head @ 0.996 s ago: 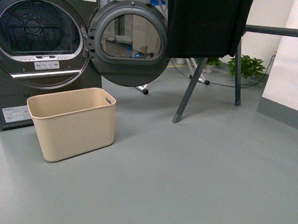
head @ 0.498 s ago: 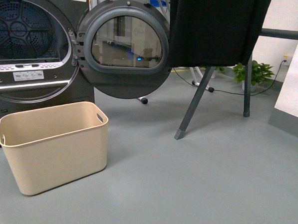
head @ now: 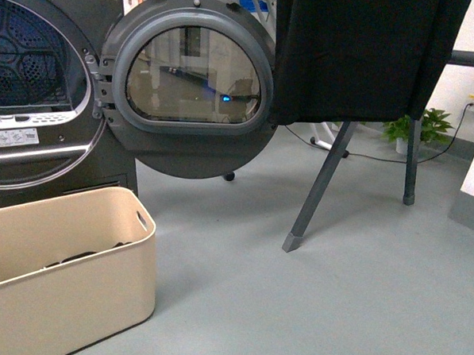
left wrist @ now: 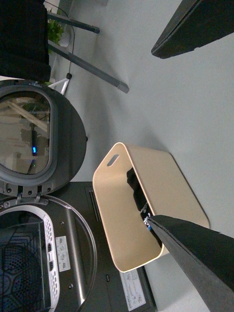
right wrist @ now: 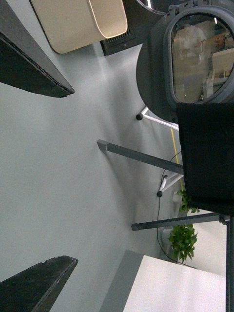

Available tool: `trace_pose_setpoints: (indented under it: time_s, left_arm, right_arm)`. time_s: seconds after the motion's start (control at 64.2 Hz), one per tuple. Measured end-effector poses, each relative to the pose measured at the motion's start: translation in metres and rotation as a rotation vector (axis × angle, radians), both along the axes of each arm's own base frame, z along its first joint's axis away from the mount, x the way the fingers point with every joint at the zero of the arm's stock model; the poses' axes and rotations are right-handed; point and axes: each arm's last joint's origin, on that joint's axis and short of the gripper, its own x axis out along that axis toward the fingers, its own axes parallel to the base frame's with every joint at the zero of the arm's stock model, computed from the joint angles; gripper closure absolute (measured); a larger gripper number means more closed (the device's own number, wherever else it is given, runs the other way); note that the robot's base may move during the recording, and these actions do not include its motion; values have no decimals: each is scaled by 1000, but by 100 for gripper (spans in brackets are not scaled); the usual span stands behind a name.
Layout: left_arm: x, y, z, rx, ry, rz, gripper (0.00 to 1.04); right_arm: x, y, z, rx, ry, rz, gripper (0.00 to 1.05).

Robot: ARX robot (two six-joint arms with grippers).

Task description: Move hamper under clothes hanger

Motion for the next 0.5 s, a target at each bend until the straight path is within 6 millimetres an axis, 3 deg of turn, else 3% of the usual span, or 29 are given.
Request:
trace_pose_setpoints:
  time_s: [0.498]
  left_arm:
    - [0, 0, 0, 0, 3, 0, 7]
  right_arm:
    - [0, 0, 0, 0, 1, -2, 8]
